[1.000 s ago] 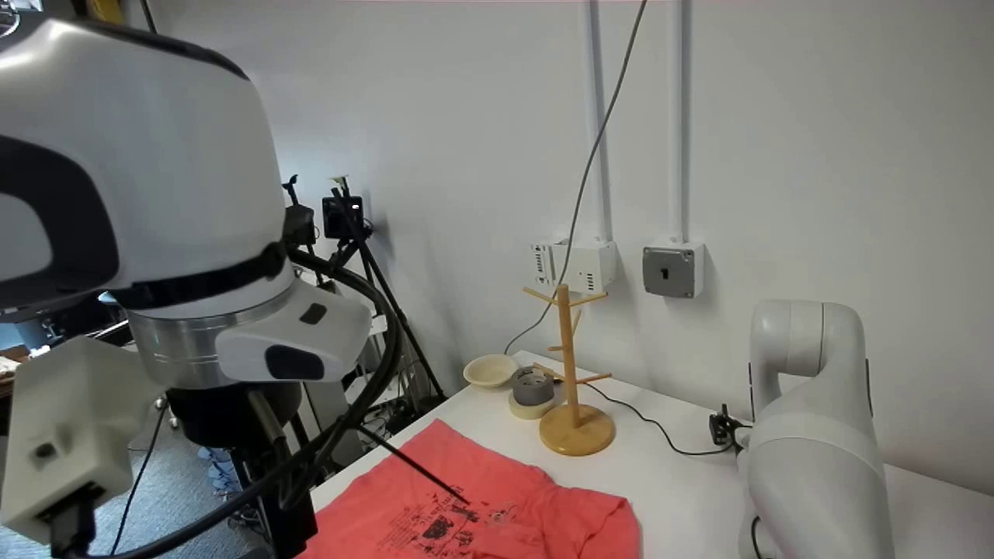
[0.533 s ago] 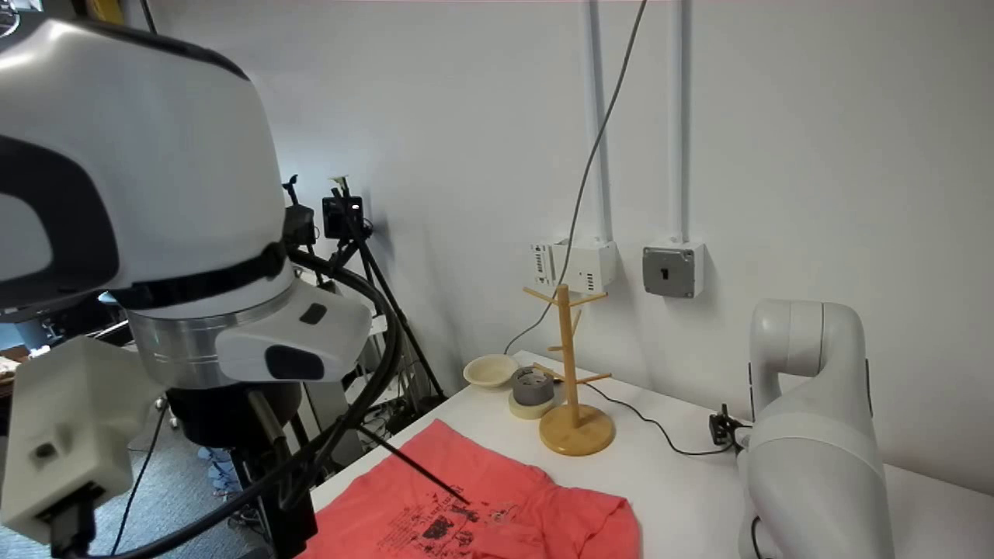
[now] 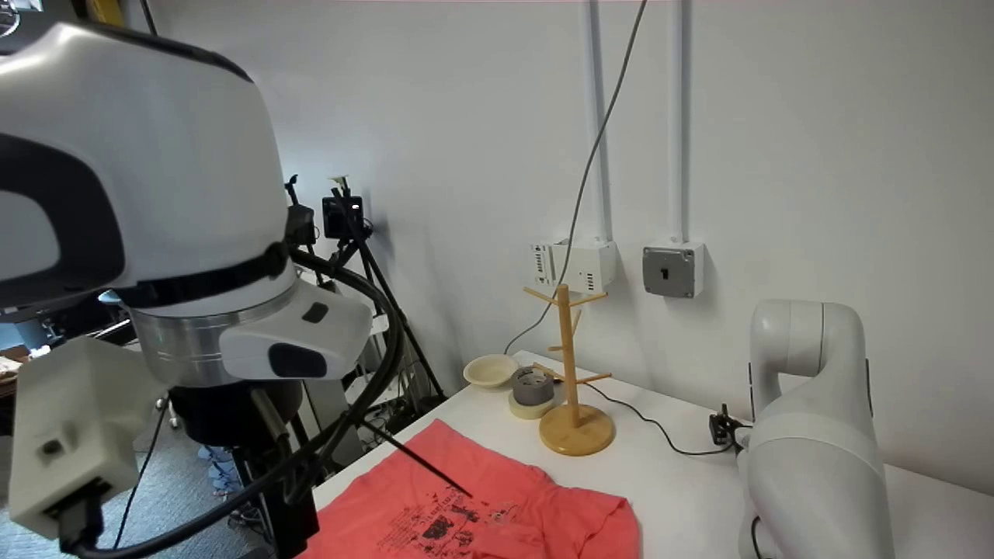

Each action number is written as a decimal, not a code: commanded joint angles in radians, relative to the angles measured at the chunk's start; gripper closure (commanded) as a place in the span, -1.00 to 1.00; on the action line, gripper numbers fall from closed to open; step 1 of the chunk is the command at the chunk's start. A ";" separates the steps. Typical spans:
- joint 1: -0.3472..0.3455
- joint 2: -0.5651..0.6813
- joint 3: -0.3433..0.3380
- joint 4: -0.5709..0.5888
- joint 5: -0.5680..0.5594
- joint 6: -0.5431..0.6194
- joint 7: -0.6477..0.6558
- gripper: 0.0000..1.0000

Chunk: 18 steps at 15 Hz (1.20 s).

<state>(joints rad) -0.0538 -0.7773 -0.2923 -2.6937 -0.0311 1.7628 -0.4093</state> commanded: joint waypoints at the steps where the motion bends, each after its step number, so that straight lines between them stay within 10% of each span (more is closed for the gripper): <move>1: -0.005 0.012 0.007 0.012 -0.028 -0.017 -0.051 -1.00; 4: 0.066 0.249 0.025 0.247 -0.006 0.015 -0.061 -1.00; 5: 0.026 0.101 0.024 0.115 0.003 0.012 -0.040 -1.00; 18: 0.067 0.106 0.116 0.047 -0.002 0.037 -0.027 -1.00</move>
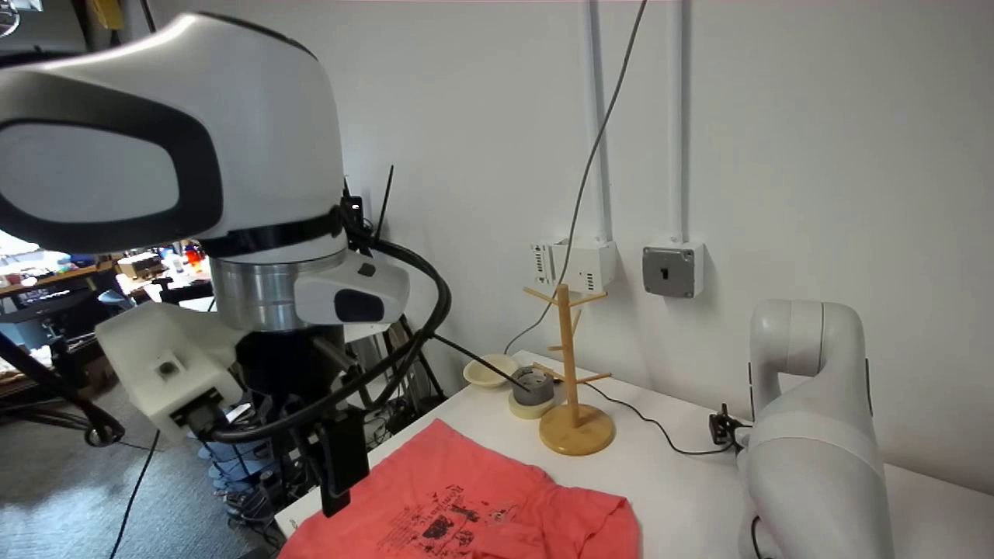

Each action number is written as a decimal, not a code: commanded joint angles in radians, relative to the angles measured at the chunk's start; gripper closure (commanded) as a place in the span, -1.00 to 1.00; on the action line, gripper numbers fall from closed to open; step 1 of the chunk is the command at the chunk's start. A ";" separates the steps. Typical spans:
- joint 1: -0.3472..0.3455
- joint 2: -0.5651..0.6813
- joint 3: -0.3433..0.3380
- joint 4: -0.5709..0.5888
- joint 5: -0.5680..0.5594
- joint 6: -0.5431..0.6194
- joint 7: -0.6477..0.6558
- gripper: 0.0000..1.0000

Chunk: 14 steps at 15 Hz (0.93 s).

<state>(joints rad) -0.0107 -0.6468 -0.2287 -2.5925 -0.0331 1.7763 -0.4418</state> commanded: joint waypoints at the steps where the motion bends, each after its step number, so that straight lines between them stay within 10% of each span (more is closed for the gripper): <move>1: 0.040 -0.028 0.075 -0.075 0.010 0.032 0.009 -1.00; 14: 0.243 0.005 0.216 -0.151 0.236 0.293 0.047 -1.00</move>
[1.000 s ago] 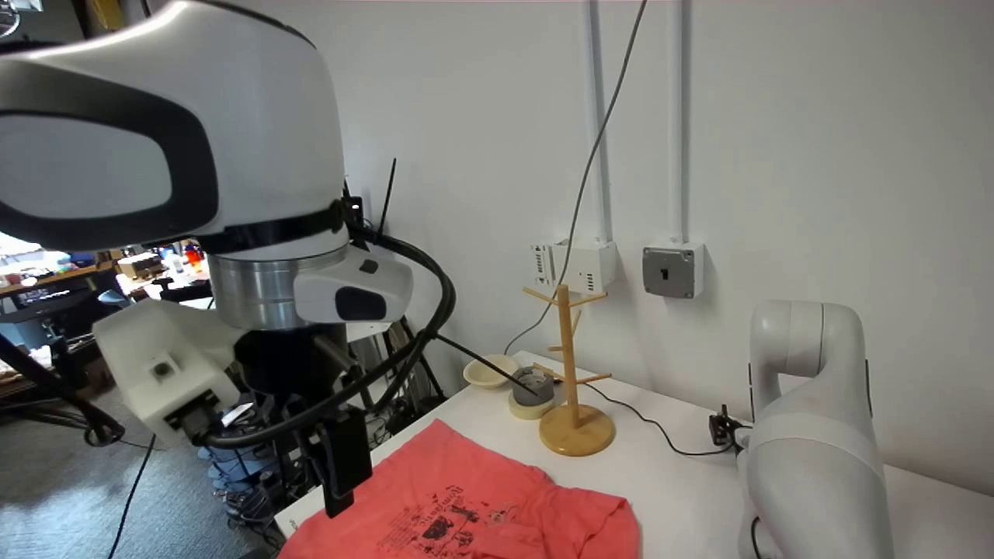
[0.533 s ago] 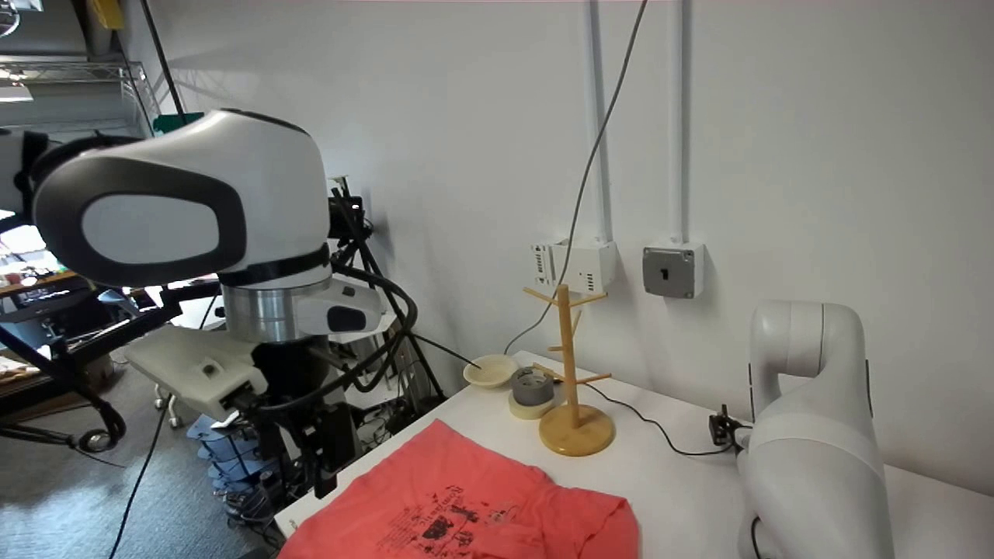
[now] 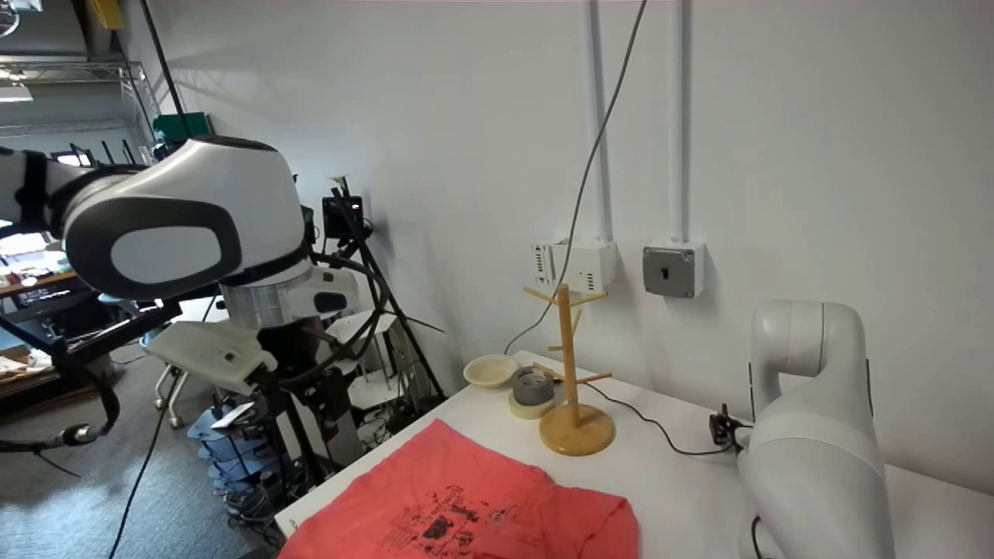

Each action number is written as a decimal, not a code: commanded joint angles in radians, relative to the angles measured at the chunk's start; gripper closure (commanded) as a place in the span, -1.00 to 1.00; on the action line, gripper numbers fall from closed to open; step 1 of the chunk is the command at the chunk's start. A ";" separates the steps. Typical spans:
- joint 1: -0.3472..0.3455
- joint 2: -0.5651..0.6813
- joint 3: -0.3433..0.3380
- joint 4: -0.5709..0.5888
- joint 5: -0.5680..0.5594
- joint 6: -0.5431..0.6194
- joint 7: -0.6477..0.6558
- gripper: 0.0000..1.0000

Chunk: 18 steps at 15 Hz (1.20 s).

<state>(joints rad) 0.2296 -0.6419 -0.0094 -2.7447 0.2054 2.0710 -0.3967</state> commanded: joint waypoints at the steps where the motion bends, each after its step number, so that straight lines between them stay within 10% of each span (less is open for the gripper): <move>1: 0.003 0.000 -0.003 0.001 -0.002 -0.002 0.002 -1.00; 9: 0.000 0.133 0.035 0.022 -0.033 0.074 0.039 -1.00; 12: 0.087 0.110 0.147 -0.001 0.020 0.090 0.132 -1.00; 18: 0.109 0.372 0.214 0.146 -0.017 0.304 0.158 -1.00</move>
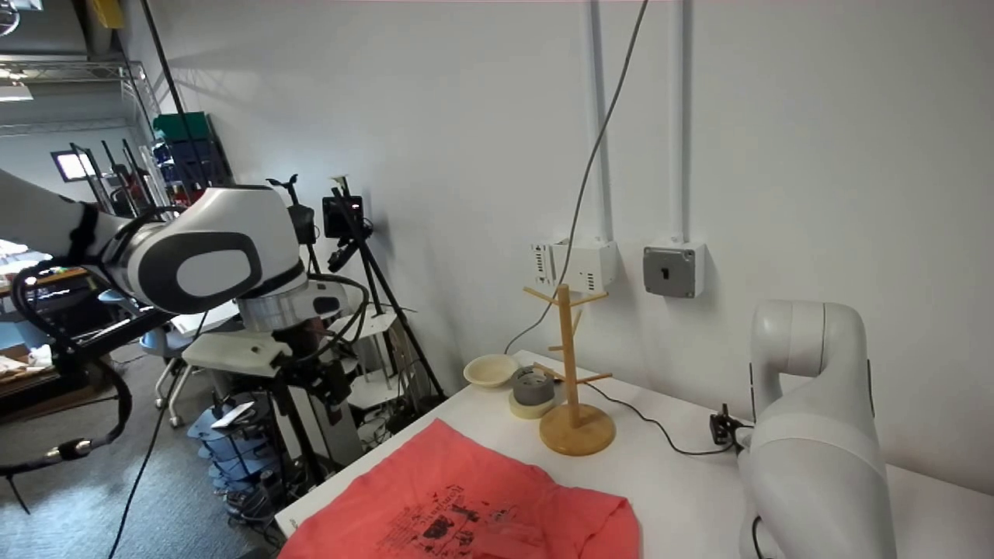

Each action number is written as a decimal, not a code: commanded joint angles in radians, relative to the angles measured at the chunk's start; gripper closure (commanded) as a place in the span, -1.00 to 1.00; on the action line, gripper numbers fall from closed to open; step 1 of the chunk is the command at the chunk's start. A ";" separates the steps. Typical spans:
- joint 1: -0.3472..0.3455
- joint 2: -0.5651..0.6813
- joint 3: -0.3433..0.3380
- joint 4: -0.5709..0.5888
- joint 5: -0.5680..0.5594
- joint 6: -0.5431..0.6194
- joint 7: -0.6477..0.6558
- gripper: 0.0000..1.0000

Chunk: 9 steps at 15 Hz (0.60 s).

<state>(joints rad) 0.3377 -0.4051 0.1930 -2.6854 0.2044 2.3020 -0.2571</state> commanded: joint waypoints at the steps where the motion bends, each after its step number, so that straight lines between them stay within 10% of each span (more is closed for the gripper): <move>1: 0.002 0.155 0.014 0.103 -0.016 0.084 0.012 -1.00; 9: 0.000 0.154 0.016 0.098 -0.004 0.073 0.006 -1.00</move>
<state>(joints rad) 0.3395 -0.2503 0.2079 -2.5883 0.2002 2.3775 -0.2514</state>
